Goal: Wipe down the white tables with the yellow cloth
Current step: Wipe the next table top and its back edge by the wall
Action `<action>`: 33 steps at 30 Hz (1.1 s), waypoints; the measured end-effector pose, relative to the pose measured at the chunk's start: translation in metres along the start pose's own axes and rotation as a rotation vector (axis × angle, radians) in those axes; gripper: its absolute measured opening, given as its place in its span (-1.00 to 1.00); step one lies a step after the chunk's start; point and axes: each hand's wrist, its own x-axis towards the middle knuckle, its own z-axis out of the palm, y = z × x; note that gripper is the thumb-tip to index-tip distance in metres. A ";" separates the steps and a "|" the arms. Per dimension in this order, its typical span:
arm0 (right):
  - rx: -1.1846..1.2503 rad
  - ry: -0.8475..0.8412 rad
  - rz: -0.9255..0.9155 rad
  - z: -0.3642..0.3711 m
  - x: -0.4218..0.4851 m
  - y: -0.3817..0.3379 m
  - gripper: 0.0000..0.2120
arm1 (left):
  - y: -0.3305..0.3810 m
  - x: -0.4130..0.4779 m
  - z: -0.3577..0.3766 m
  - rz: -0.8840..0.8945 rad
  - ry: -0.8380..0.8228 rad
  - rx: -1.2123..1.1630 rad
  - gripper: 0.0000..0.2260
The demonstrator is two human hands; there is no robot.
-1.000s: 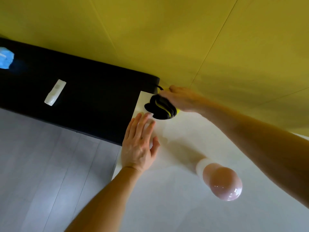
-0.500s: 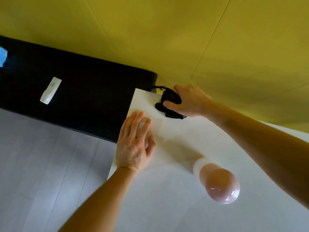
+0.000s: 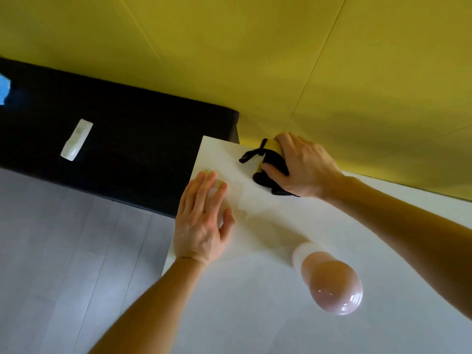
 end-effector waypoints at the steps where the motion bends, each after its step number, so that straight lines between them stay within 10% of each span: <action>1: -0.011 0.015 -0.037 0.008 0.018 -0.014 -0.44 | 0.000 0.001 -0.001 0.003 0.001 0.002 -0.57; 21: -0.077 -0.016 -0.167 0.029 0.074 -0.073 -0.13 | 0.000 0.001 -0.003 -0.027 -0.028 0.021 -0.55; 28: 0.100 0.203 -0.108 0.009 -0.021 -0.003 -0.60 | -0.003 0.000 0.001 0.009 -0.012 0.035 -0.53; 33: -0.012 0.122 0.054 0.016 0.015 -0.040 -0.37 | -0.003 0.002 0.000 -0.001 -0.011 0.020 -0.51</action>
